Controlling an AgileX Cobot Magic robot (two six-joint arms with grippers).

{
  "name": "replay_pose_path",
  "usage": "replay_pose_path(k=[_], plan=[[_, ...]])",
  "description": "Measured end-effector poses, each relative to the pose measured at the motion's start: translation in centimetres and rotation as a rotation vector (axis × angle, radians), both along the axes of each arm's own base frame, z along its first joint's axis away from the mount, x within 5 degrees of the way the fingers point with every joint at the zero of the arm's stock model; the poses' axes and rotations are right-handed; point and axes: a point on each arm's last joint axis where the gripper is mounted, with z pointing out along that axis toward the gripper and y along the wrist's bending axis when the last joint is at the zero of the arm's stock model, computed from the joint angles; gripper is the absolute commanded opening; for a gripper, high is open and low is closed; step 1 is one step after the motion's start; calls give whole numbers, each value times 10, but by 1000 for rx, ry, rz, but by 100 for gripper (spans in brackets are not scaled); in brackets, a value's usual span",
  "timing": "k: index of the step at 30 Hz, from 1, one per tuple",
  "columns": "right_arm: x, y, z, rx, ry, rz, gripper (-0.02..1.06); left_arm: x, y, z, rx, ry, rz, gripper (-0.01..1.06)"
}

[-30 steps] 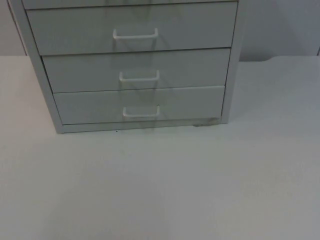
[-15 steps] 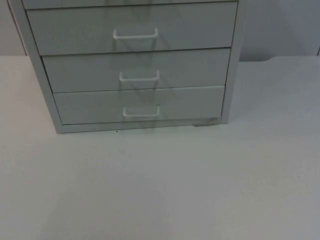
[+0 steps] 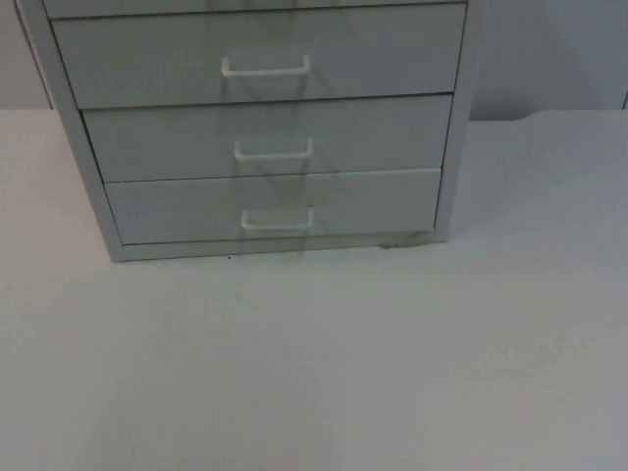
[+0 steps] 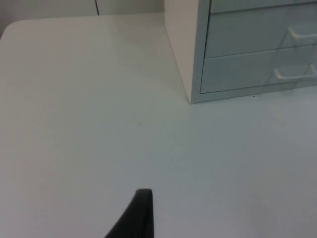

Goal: Open the drawer with the left hand, place the block into the drawer with the right hand, then close the drawer with the left hand.

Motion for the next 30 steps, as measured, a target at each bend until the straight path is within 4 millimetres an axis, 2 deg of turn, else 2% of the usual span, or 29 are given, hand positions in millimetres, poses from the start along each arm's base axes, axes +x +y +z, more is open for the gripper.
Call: replay_pose_path(k=[12,24,30], plan=[[0,1,0,5,1,2,105,0,0,0,0,0,0,105],[0,2,0,5,1,-219,105,0,0,0,-2,0,1,105],[0,3,0,6,-1,-239,105,0,0,0,-2,0,1,105]])
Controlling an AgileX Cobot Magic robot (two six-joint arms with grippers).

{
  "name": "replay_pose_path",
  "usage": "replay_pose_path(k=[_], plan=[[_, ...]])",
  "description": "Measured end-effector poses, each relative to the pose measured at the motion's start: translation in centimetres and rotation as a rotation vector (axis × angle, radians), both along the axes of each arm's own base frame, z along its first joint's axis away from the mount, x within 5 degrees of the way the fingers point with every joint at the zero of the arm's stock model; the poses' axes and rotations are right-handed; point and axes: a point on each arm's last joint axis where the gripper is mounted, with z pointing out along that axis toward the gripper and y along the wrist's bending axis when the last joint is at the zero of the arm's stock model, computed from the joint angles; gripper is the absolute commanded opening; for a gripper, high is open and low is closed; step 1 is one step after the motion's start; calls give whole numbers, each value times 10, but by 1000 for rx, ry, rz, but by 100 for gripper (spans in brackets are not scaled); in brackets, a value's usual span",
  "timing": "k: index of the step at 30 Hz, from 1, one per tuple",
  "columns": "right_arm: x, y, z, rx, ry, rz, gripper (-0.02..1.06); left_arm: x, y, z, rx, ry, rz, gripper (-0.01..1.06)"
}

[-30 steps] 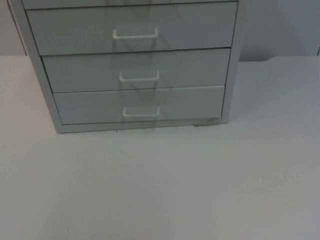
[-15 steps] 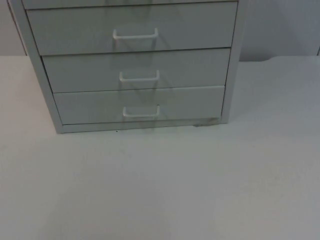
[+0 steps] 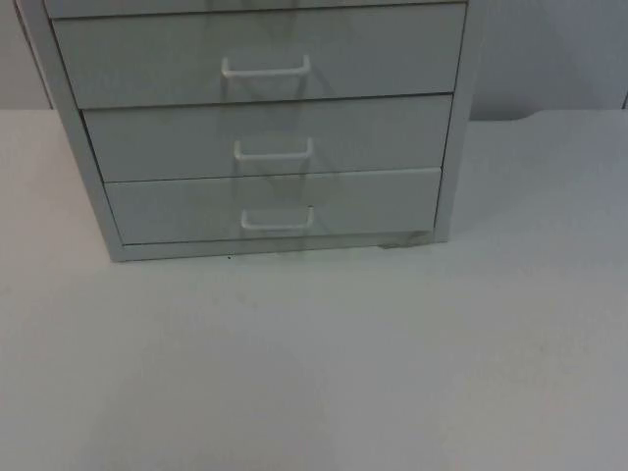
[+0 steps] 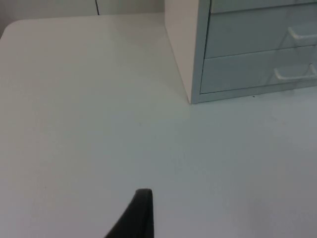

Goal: Open the drawer with the left hand, place the block into the drawer with the right hand, then close the drawer with the left hand.

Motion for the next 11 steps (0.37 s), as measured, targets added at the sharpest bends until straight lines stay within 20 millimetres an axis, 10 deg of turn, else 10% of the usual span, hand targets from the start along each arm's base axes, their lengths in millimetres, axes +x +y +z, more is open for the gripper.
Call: replay_pose_path(k=[11], plan=[[0,0,0,0,0,0,105,0,0,0,0,0,69,105]])
